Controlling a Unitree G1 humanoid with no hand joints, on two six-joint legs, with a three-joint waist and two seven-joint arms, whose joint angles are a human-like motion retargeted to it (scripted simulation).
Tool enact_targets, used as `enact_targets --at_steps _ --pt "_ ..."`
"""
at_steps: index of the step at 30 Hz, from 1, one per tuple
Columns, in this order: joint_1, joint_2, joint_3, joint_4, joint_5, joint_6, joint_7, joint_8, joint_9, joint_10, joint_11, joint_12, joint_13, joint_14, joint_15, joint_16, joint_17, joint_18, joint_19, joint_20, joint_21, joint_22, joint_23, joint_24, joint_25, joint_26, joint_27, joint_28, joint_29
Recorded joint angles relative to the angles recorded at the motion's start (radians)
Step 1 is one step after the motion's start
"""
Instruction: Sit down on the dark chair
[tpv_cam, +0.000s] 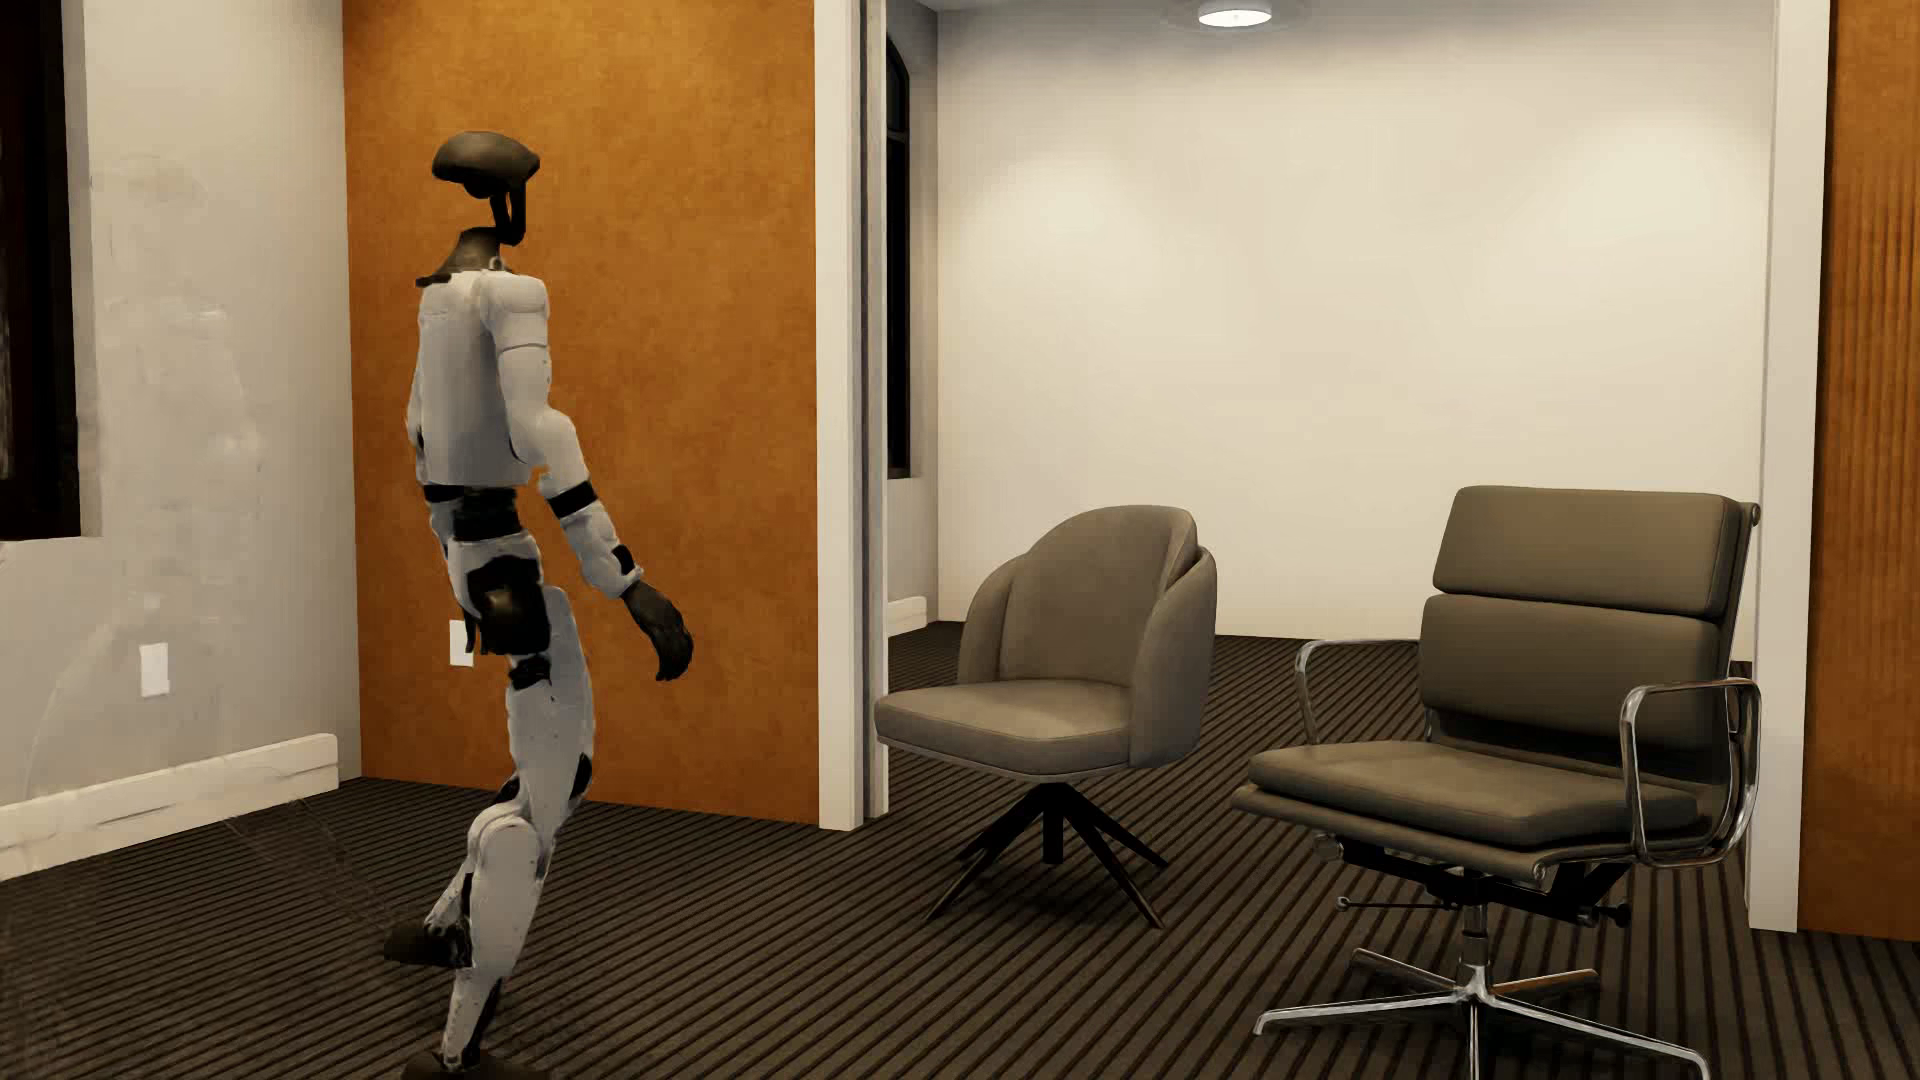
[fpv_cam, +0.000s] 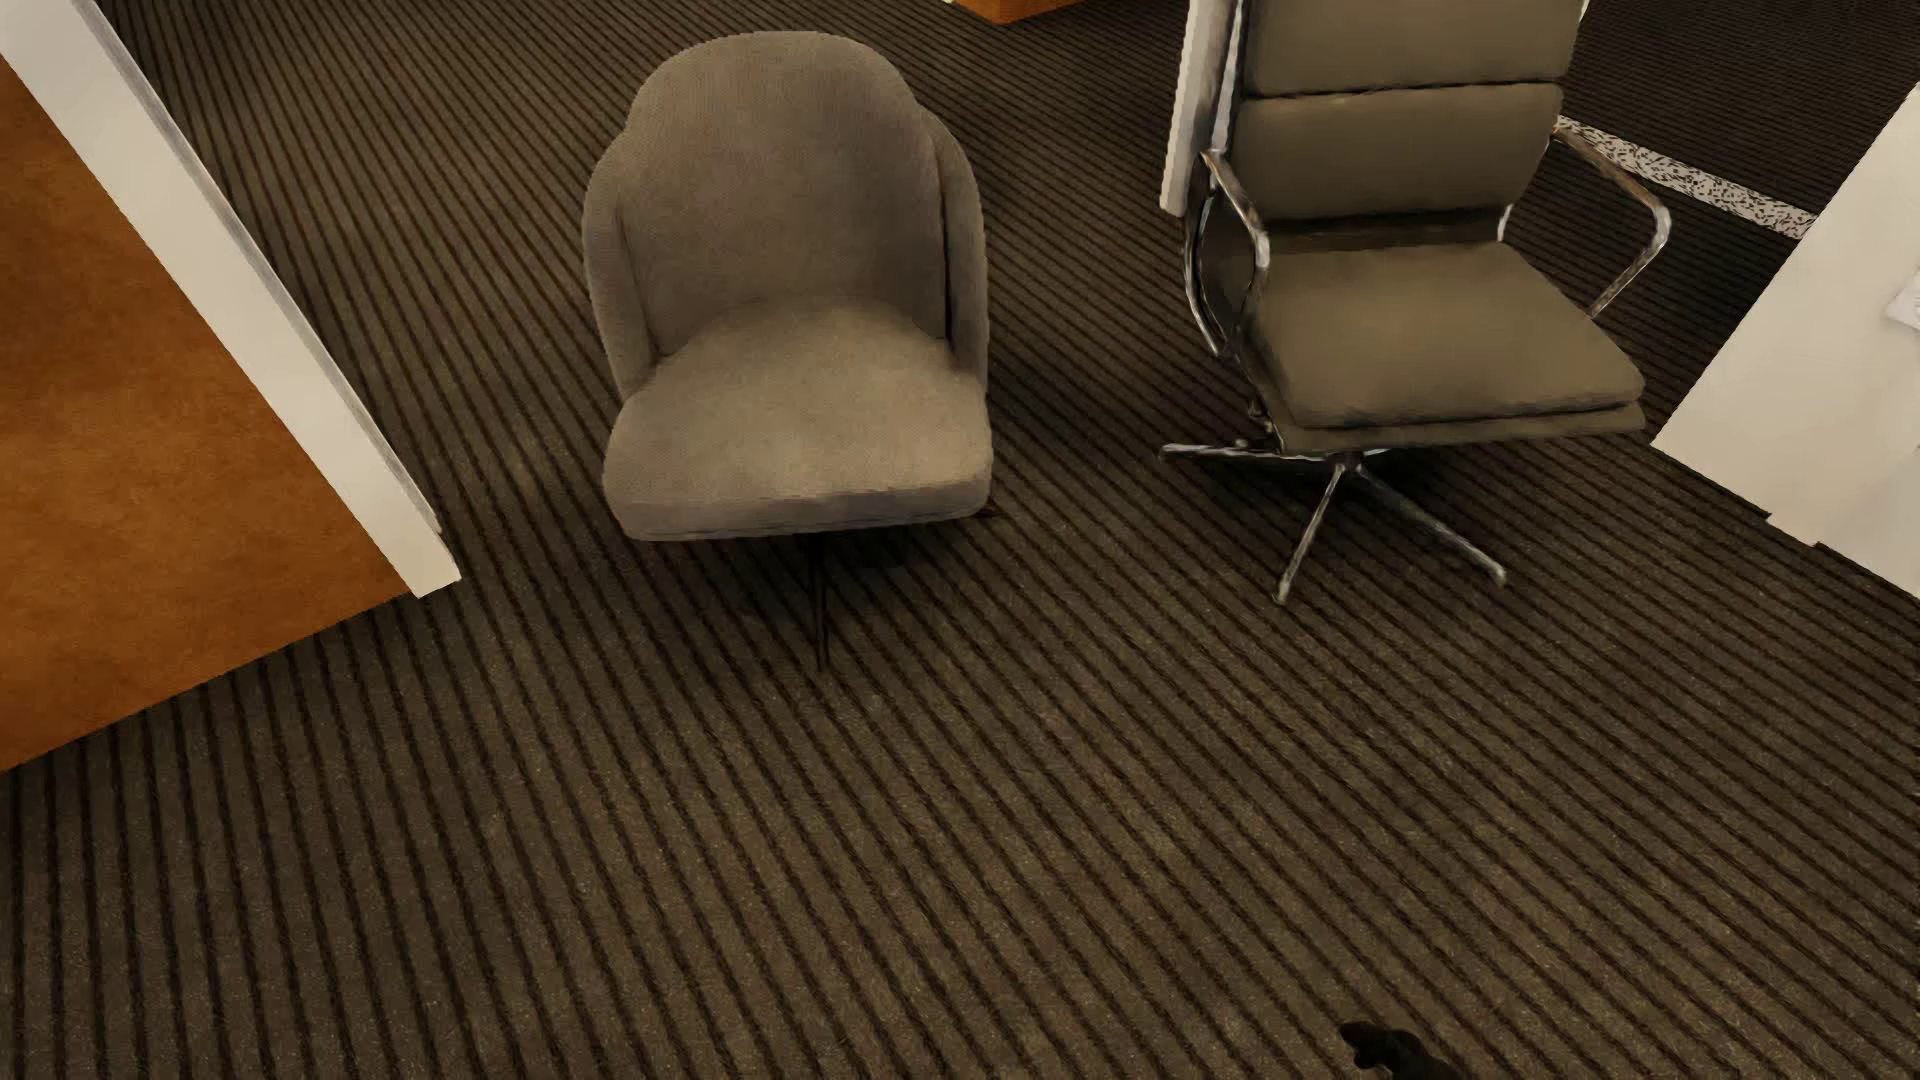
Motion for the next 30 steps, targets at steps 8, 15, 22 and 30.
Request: enact_targets --at_steps 8,15,22,30 --pt "-0.157 0.359 0.077 -0.073 -0.052 0.037 0.136 -0.058 -0.078 -0.692 0.005 0.122 -0.111 0.137 -0.14 -0.057 -0.056 0.233 0.075 0.096 0.032 0.255 -0.206 0.457 0.119 2.125 0.015 2.198 -0.024" --pt "0.134 -0.219 -0.049 -0.262 -0.138 0.0 -0.038 0.078 -0.036 -0.629 1.143 -0.144 0.025 0.151 0.082 0.04 -0.004 0.311 0.072 -0.063 0.073 -0.048 -0.025 -0.134 0.155 -0.001 0.069 -0.052 -0.028" --pt "0.336 -0.445 -0.129 -0.257 -0.045 0.008 -0.141 0.231 -0.039 -0.547 0.271 -0.479 0.168 -0.133 0.082 -0.018 -0.004 0.24 -0.031 -0.325 0.002 -0.27 -0.016 -0.082 0.137 -0.046 0.064 -0.019 -0.04" --pt "0.157 -0.421 -0.061 -0.142 -0.181 0.019 -0.235 0.179 0.024 -0.269 0.183 -0.345 0.223 -0.18 0.124 0.03 -0.085 0.116 0.168 -0.287 -0.018 -0.296 -0.039 0.052 0.038 -0.066 -0.005 -0.145 0.041"
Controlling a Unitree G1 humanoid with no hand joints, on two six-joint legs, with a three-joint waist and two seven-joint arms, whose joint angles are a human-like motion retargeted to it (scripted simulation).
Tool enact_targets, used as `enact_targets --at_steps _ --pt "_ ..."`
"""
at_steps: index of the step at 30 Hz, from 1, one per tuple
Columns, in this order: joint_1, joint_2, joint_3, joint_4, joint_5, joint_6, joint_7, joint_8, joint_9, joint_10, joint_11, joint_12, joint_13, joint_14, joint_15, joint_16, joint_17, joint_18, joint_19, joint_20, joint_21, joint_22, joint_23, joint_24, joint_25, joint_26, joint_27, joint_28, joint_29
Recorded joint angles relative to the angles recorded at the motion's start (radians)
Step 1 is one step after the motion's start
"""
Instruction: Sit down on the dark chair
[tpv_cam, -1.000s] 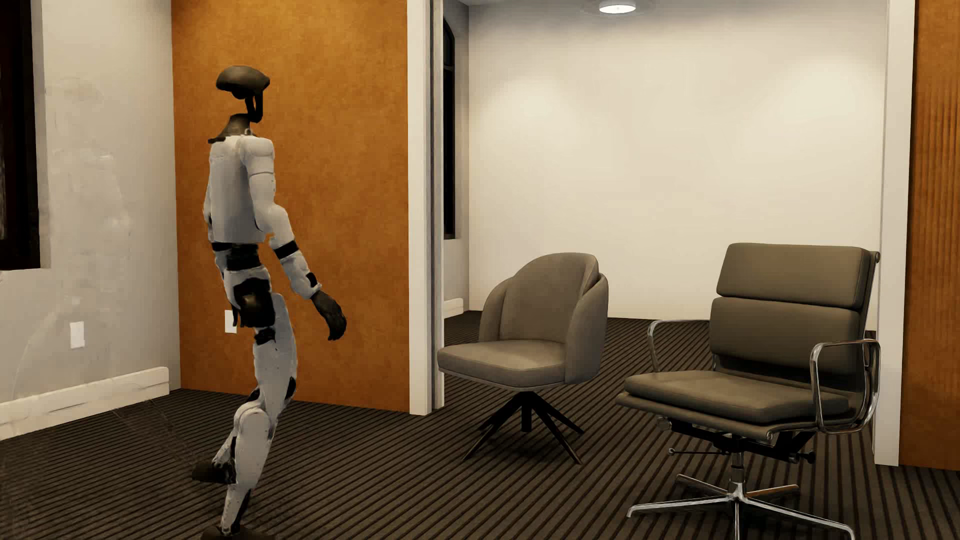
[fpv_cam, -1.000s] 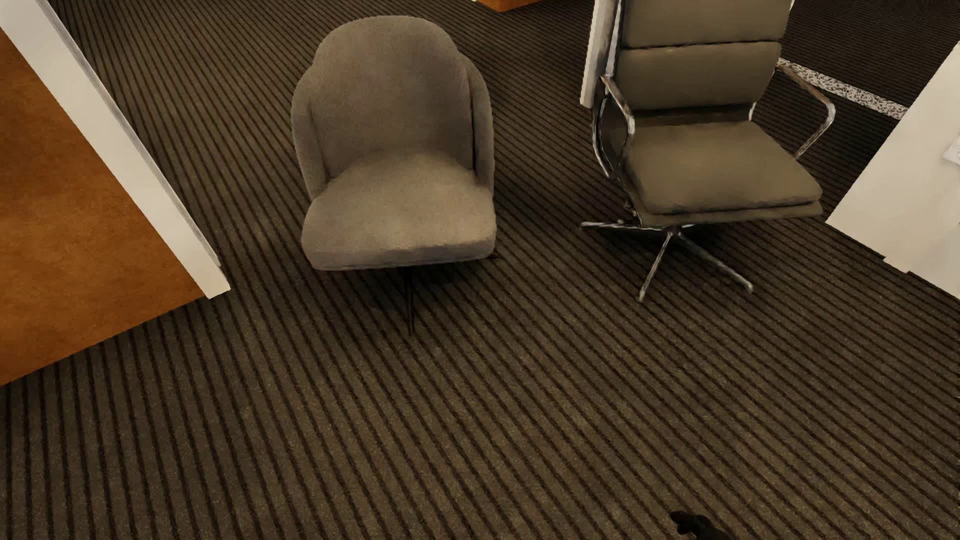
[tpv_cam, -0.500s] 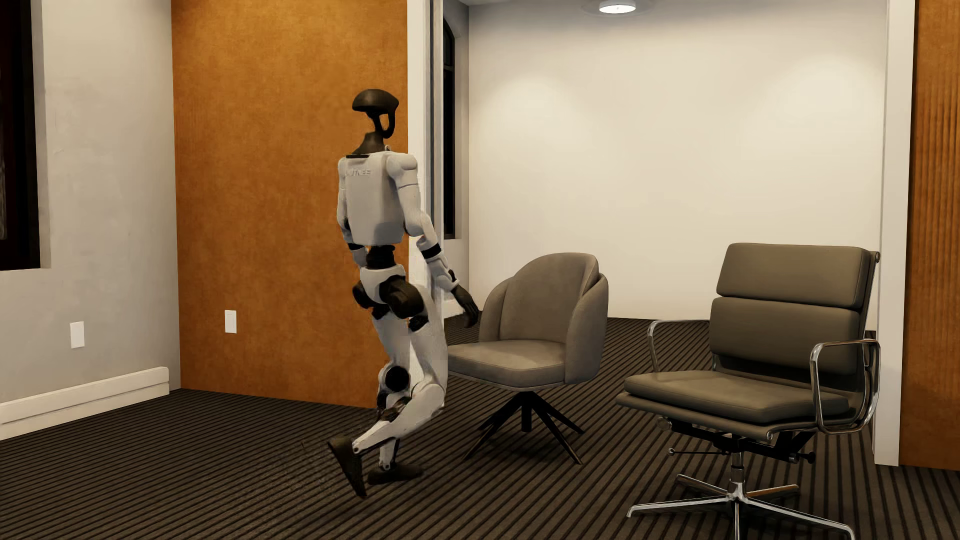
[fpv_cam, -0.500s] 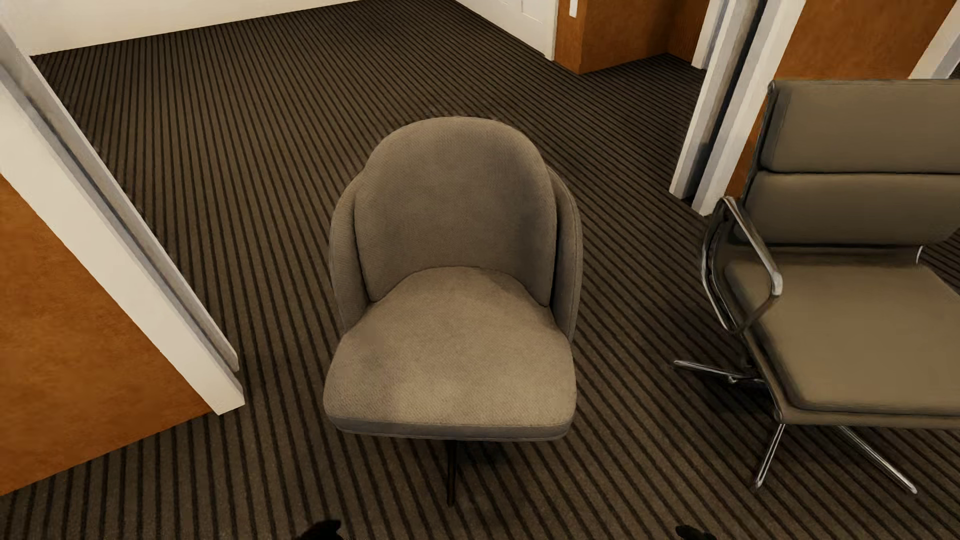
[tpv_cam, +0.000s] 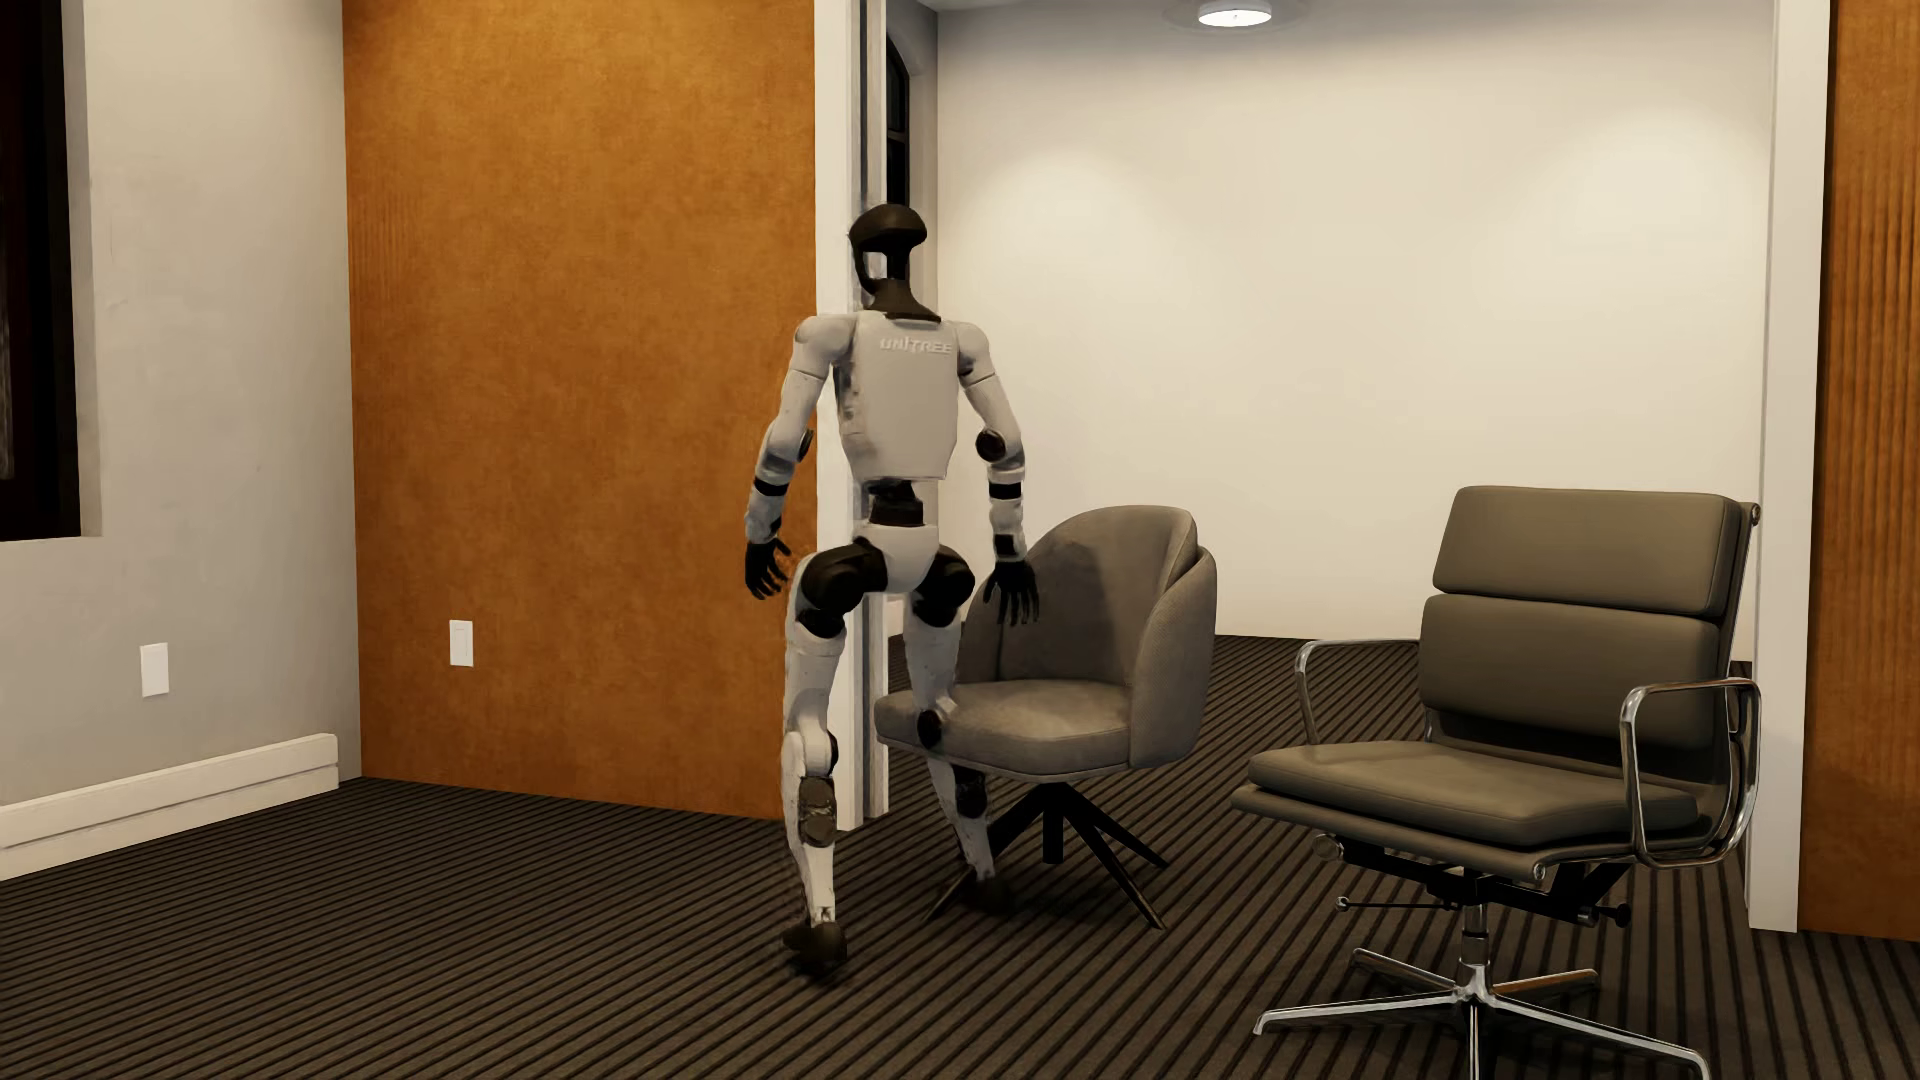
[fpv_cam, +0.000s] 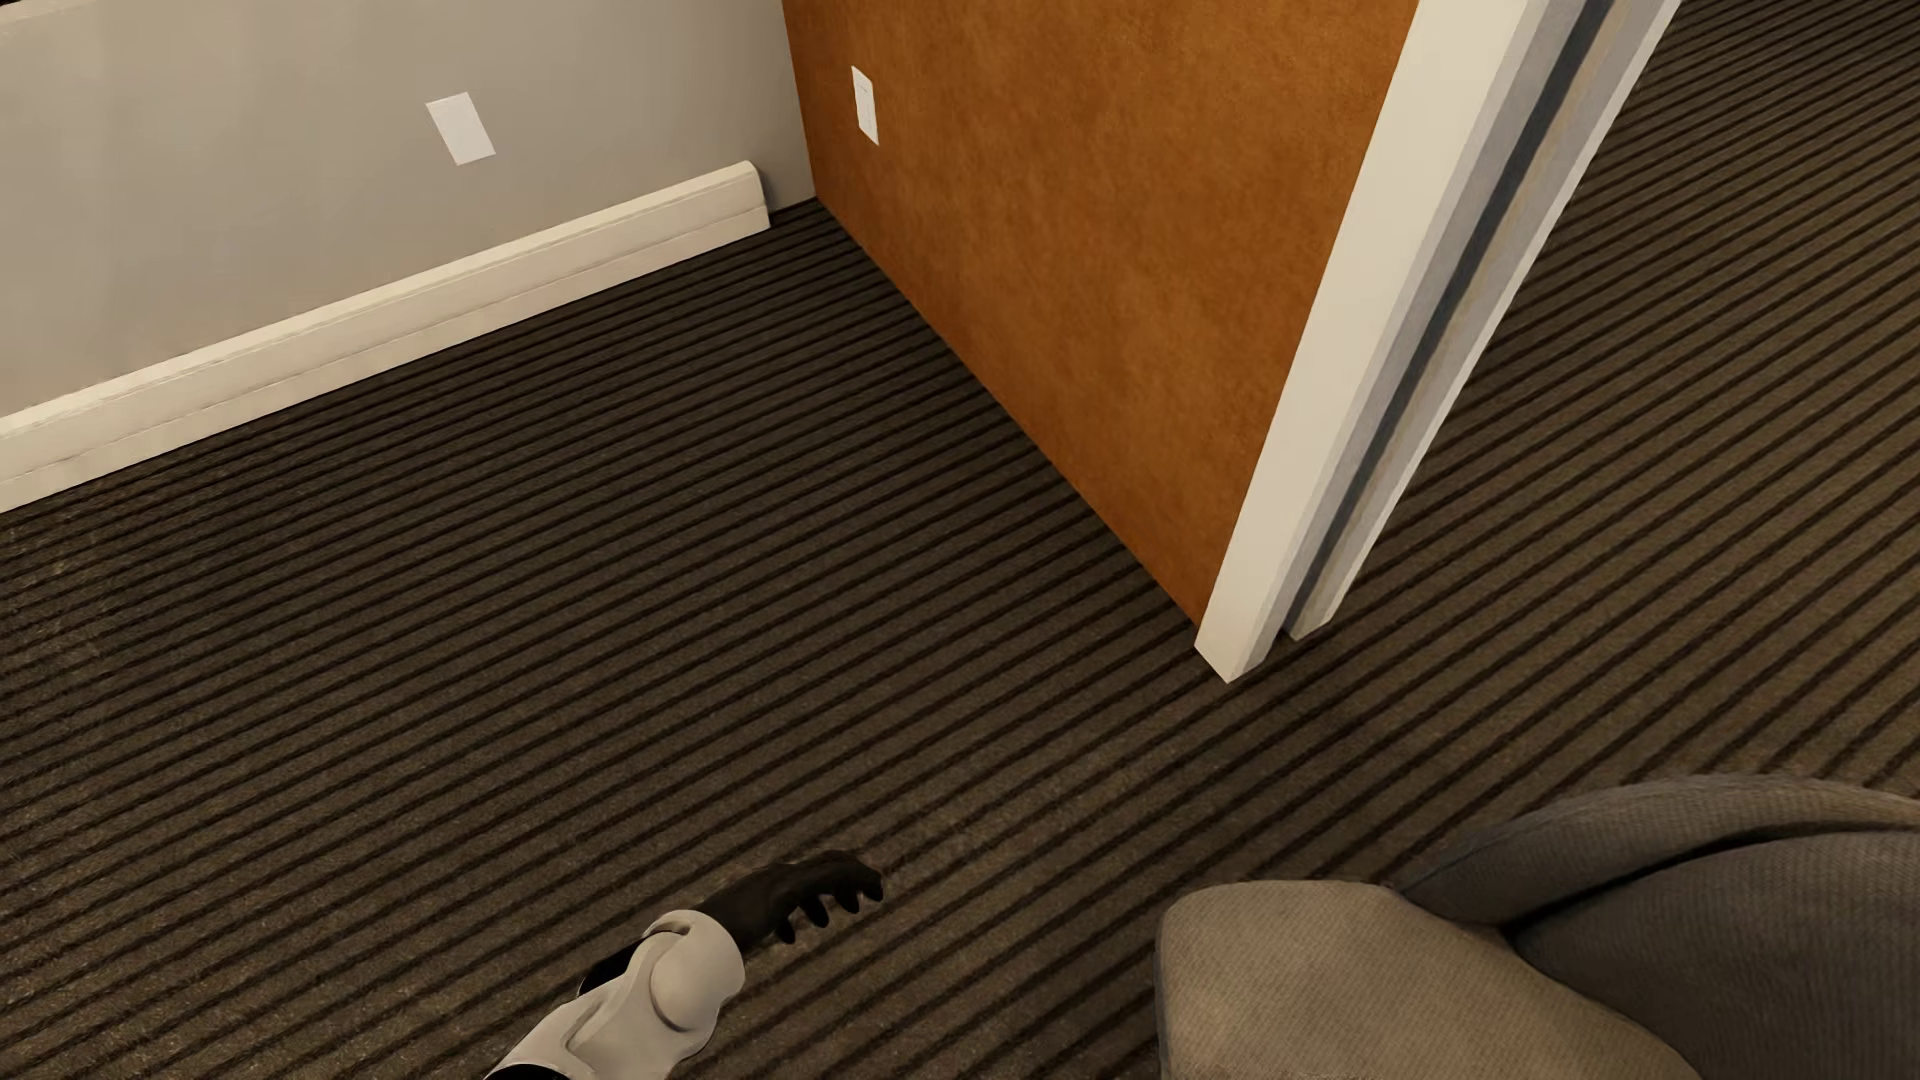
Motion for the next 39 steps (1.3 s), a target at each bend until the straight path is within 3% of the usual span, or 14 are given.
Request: enact_targets --at_steps 2,4,5,6,9,11,12,15,20,21,27,31,35,39 --pt "-0.084 0.053 -0.012 0.051 0.035 0.012 0.083 -0.122 0.017 0.15 0.014 0.049 -0.019 0.013 -0.062 0.047 -0.001 0.101 -0.077 0.048 -0.069 0.099 -0.002 -0.053 -0.04 0.123 0.021 0.15 0.0" --pt "-0.043 0.133 -0.017 0.094 0.067 0.017 0.189 -0.145 0.034 0.142 -0.004 0.04 -0.012 0.015 -0.132 0.113 0.019 0.048 -0.12 0.059 -0.131 0.175 0.008 -0.157 -0.018 0.137 0.099 0.171 -0.063" --pt "-0.013 0.115 -0.024 0.081 0.055 0.0 0.239 -0.18 0.032 0.099 0.033 0.021 0.001 0.003 -0.163 0.159 0.025 0.025 -0.146 0.076 -0.149 0.186 -0.012 -0.14 0.017 0.126 0.014 0.141 0.002" --pt "0.077 0.207 -0.013 0.131 0.123 0.028 0.347 -0.231 0.062 0.058 -0.044 0.017 0.017 -0.023 -0.145 0.186 0.023 0.001 -0.192 0.084 -0.185 0.187 -0.006 -0.124 -0.022 0.114 -0.006 0.137 0.029" --pt "0.16 0.13 -0.04 0.091 0.122 -0.006 0.432 -0.245 0.025 -0.19 -0.013 0.032 0.014 0.1 -0.141 0.248 0.05 0.064 -0.219 0.15 -0.095 0.164 0.02 -0.164 0.016 0.115 -0.007 0.187 0.012" --pt "0.121 0.085 -0.044 0.082 0.135 0.004 0.393 -0.242 0.06 -0.304 -0.005 0.004 -0.016 0.106 -0.134 0.223 0.052 0.1 -0.211 0.124 -0.121 0.171 -0.011 -0.194 0.022 0.155 0.016 0.249 -0.027" --pt "0.069 0.015 -0.042 0.097 0.118 -0.011 0.374 -0.221 0.099 -0.279 0.093 -0.023 -0.054 0.106 -0.163 0.217 0.077 0.1 -0.181 0.092 -0.081 0.197 0.008 -0.194 0.034 0.106 -0.038 0.293 -0.01" --pt "-0.182 -0.282 -0.038 0.198 0.013 -0.011 0.339 -0.11 0.192 -0.048 0.488 -0.059 -0.133 0.049 -0.215 0.194 0.05 0.011 -0.099 0.066 -0.018 0.211 -0.065 -0.178 0.014 0.097 -0.026 0.259 -0.017" --pt "-0.723 -0.549 -0.023 0.272 0.071 -0.02 0.108 0.035 0.301 0.475 0.749 -0.064 -0.301 -0.047 -0.372 0.213 0.026 -0.044 -0.13 0.049 0.043 0.164 -0.212 -0.097 -0.029 0.129 -0.043 0.225 -0.06" --pt "-0.8 -0.652 -0.018 0.318 0.088 -0.034 0.072 0.055 0.331 0.57 0.885 -0.062 -0.354 -0.085 -0.39 0.221 0.031 -0.082 -0.091 0.077 0.064 0.144 -0.234 -0.087 -0.045 0.118 -0.042 0.224 -0.083" --pt "-1.12 -0.871 -0.009 0.318 0.031 0.016 -0.118 0.083 0.502 1.078 1.446 -0.03 -0.531 -0.228 -0.61 0.138 -0.081 -0.115 -0.011 0.156 0.1 0.009 -0.407 -0.181 -0.043 0.134 0.014 0.453 -0.213" --pt "-1.044 -0.831 -0.005 0.343 -0.016 0.011 -0.082 0.102 0.577 1.1 1.512 -0.038 -0.579 -0.177 -0.559 0.102 -0.076 -0.152 0.039 0.127 0.143 0.047 -0.335 -0.169 0.028 0.161 0.048 0.484 -0.278" --pt "-0.94 -0.75 0.0 0.357 -0.056 0.008 -0.056 0.095 0.542 1.135 1.57 0.008 -0.52 -0.211 -0.601 0.104 -0.039 -0.162 0.022 0.124 0.138 0.056 -0.289 -0.111 0.033 0.149 0.06 0.38 -0.279" --pt "-0.901 -0.713 -0.011 0.369 -0.049 0.01 -0.043 0.094 0.508 1.136 1.577 0.001 -0.534 -0.224 -0.659 0.036 0.033 -0.185 -0.005 0.149 0.133 0.176 -0.179 -0.184 0.076 0.172 0.082 0.405 -0.301"
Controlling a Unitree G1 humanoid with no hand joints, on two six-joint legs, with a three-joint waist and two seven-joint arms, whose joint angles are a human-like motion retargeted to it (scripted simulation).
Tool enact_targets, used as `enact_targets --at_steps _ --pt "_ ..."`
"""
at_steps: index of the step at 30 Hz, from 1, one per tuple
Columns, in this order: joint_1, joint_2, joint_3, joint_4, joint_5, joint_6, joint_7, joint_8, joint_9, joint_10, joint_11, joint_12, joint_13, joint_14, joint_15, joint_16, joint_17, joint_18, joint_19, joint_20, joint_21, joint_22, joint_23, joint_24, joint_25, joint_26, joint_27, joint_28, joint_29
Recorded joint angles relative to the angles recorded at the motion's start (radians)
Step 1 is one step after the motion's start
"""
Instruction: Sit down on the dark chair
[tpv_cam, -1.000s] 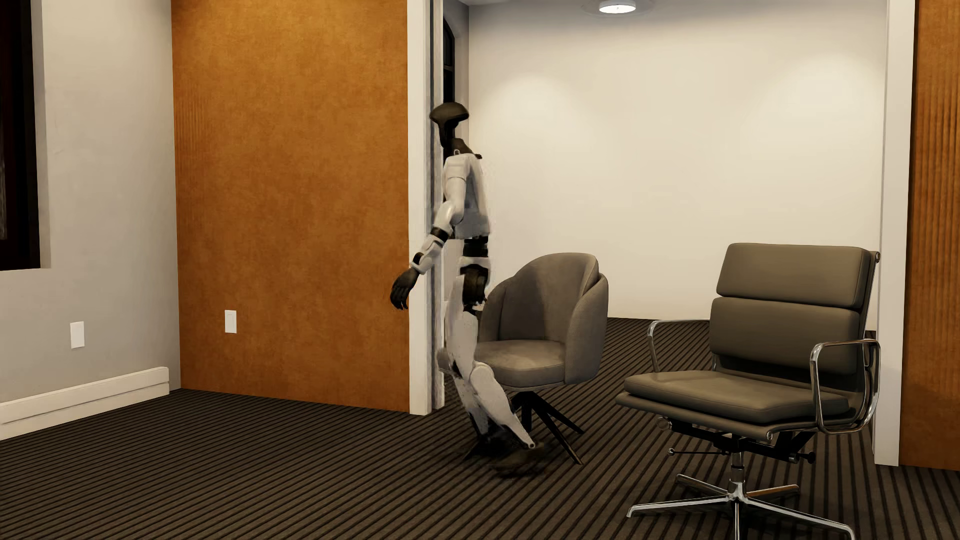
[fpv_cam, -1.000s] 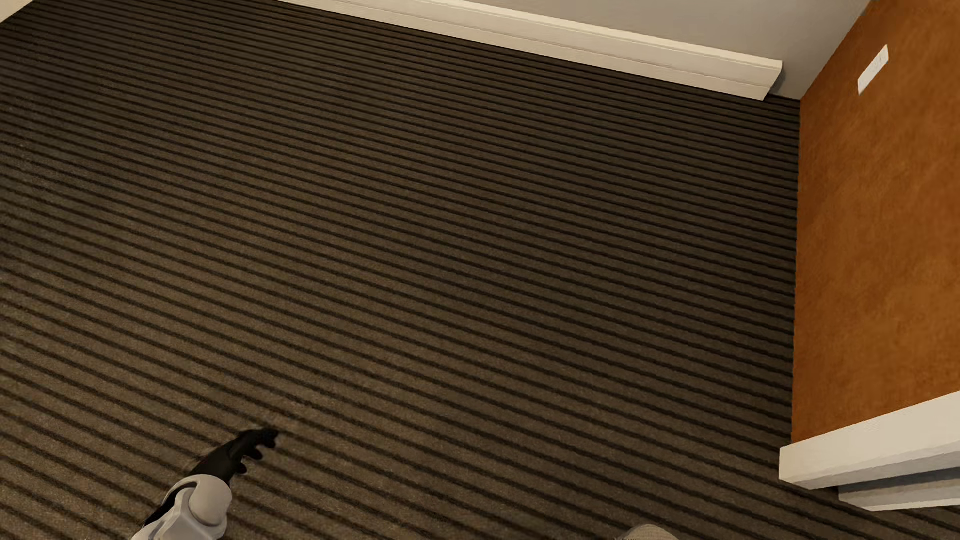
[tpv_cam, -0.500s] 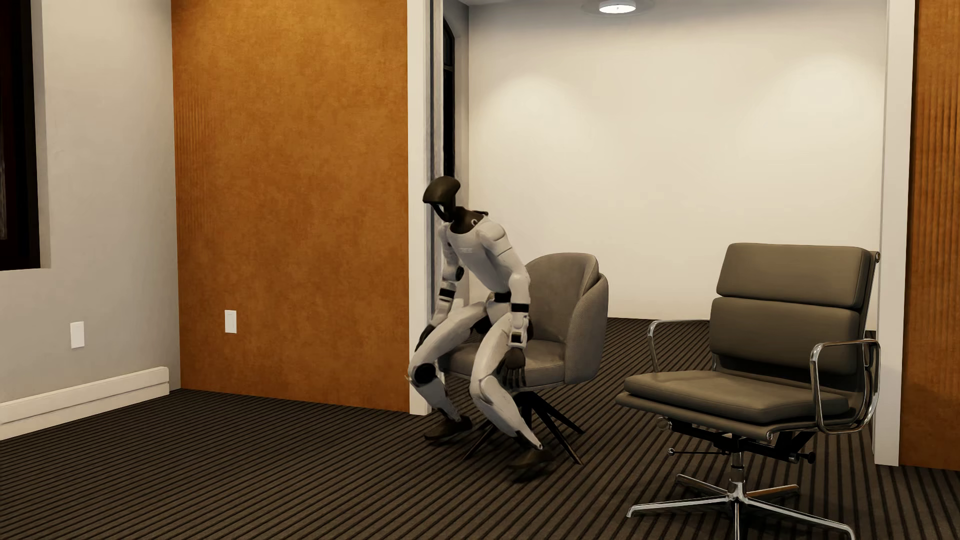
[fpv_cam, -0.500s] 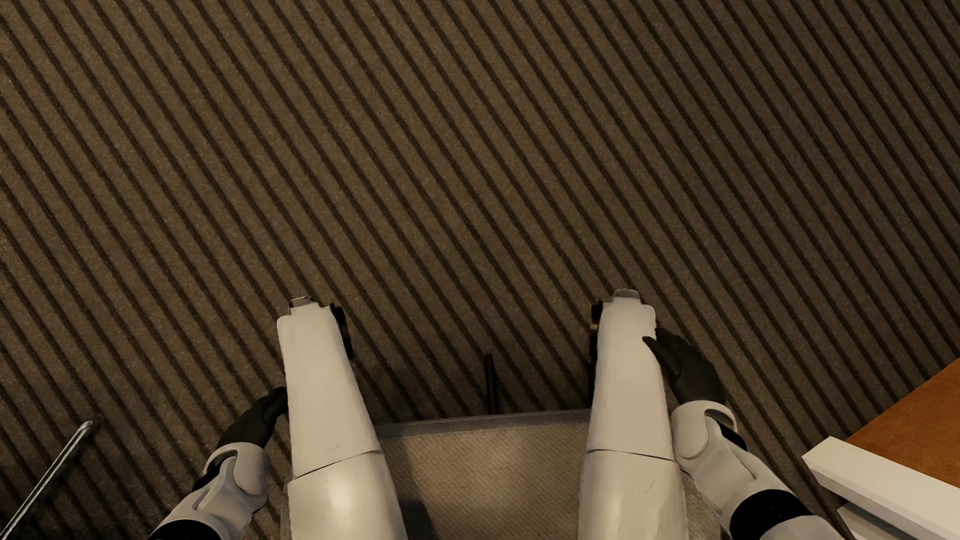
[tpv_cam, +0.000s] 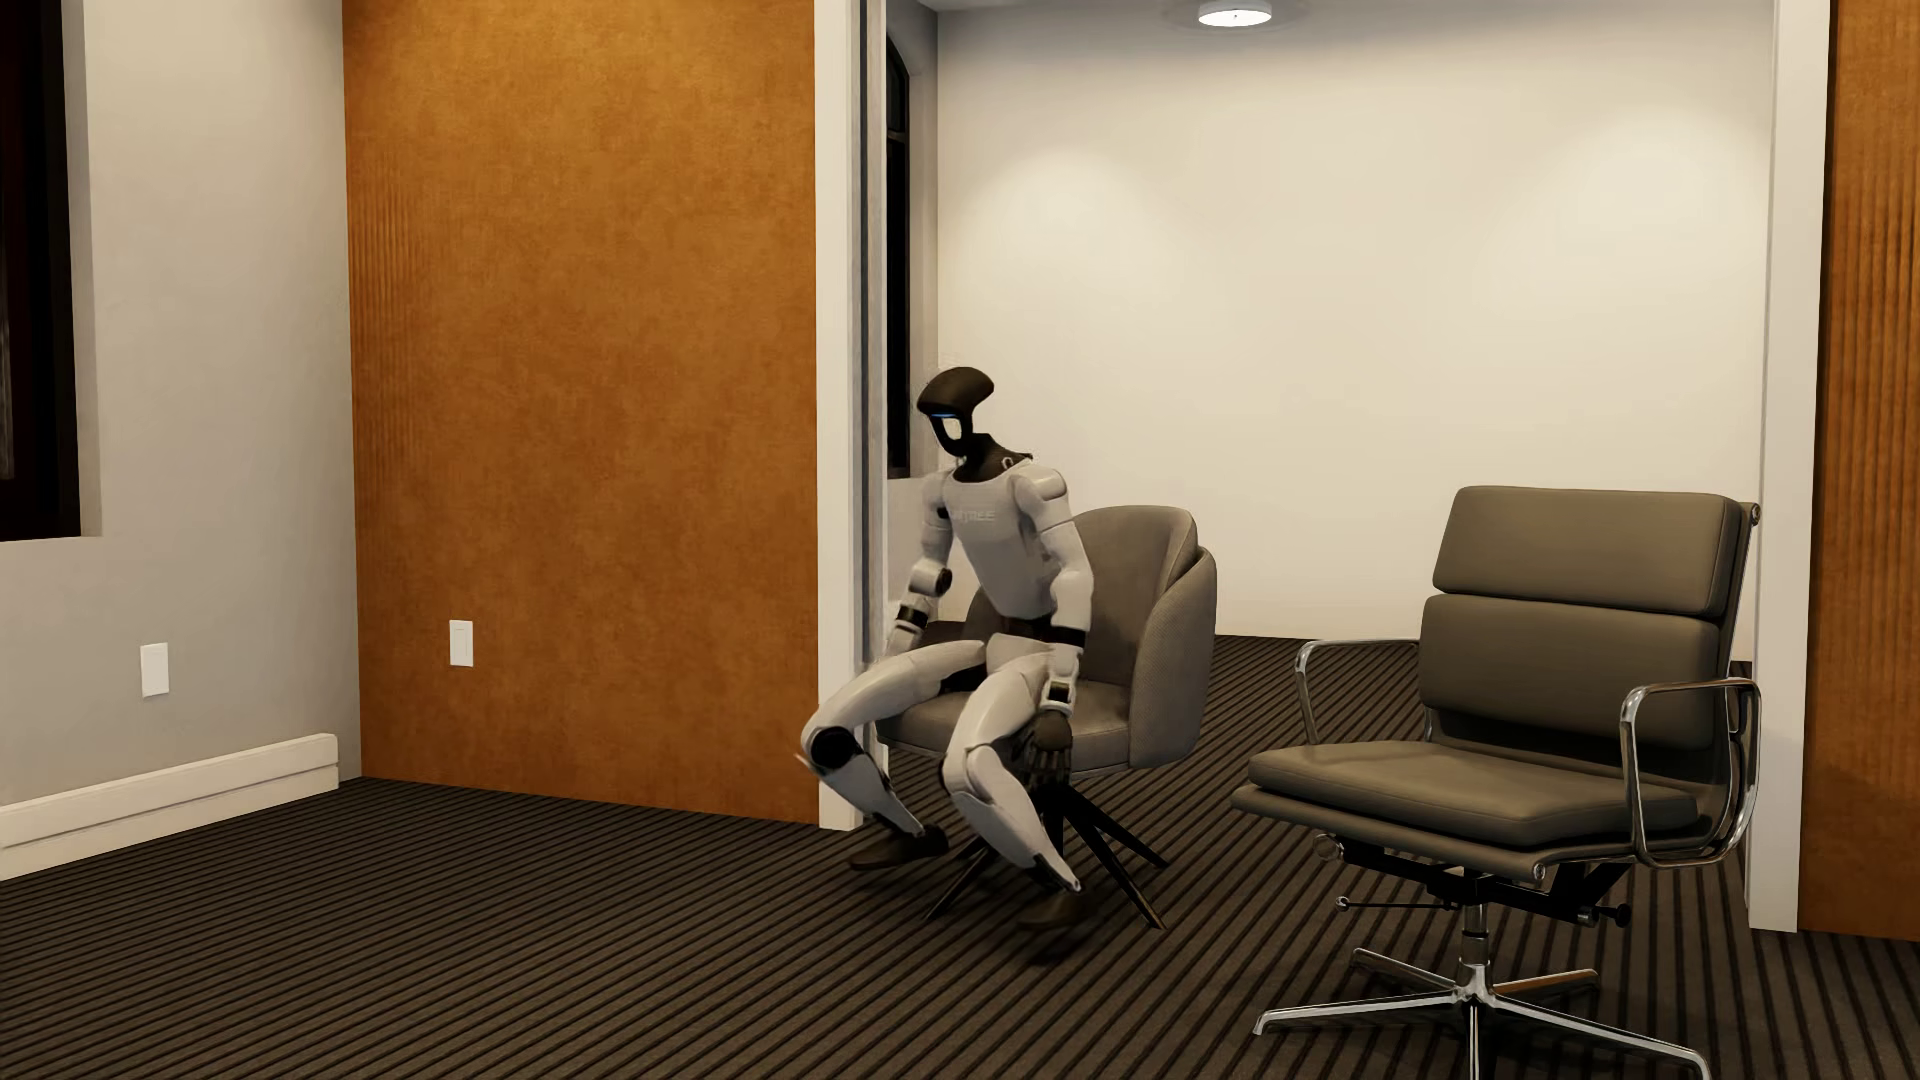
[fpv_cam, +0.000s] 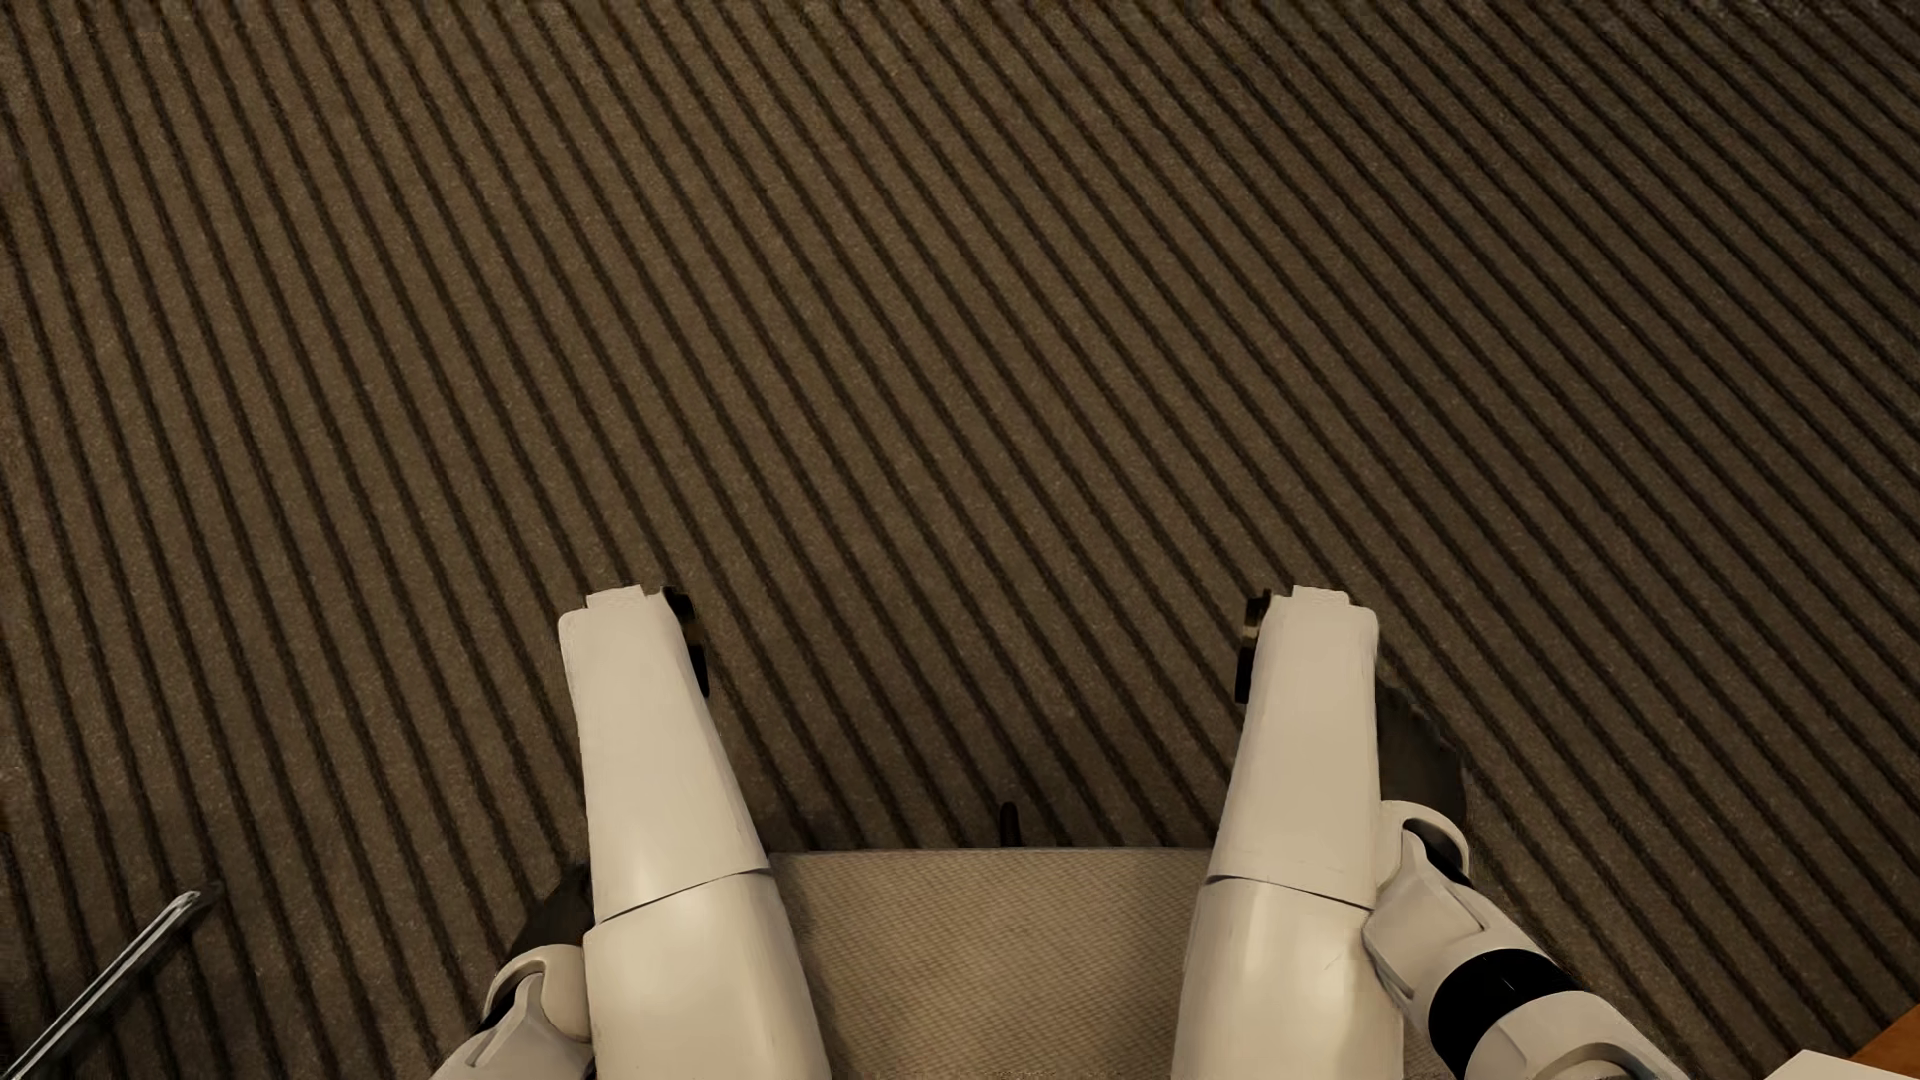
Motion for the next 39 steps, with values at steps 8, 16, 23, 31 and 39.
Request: enact_targets --at_steps 8,16,23,31,39 --pt "0.036 0.009 0.002 0.023 0.007 0.028 0.017 -0.014 0.03 0.002 0.0 -0.018 -0.015 0.004 0.019 -0.01 -0.002 -0.01 0.001 0.032 0.002 0.023 0.031 0.009 0.024 0.009 0.018 0.007 0.007" --pt "-0.109 -0.173 -0.001 -0.039 0.038 0.017 0.002 -0.014 0.003 -0.049 -0.054 -0.093 0.007 -0.015 0.049 0.021 -0.036 0.03 0.008 0.011 -0.032 0.014 0.086 0.01 0.04 -0.049 -0.022 -0.027 0.039" --pt "0.264 0.14 -0.01 -0.117 0.092 -0.024 0.161 -0.109 -0.205 -0.592 -0.544 -0.052 0.205 0.102 0.091 0.053 0.017 0.136 -0.135 -0.01 -0.073 0.058 0.252 0.045 -0.006 -0.036 -0.018 -0.111 0.161" --pt "0.688 0.857 0.037 -0.233 0.154 -0.033 0.154 -0.238 -0.465 -1.076 -1.435 0.129 0.303 0.373 0.298 -0.003 0.037 0.151 -0.185 0.014 -0.095 0.026 0.267 0.142 -0.114 -0.106 -0.086 -0.159 0.278" --pt "0.486 1.37 0.144 -0.309 0.187 -0.05 0.202 -0.343 -0.518 -1.509 -1.909 0.28 0.069 0.561 0.349 -0.066 0.067 0.199 -0.188 0.173 0.073 0.121 0.065 0.088 -0.123 -0.115 -0.119 -0.236 0.244"
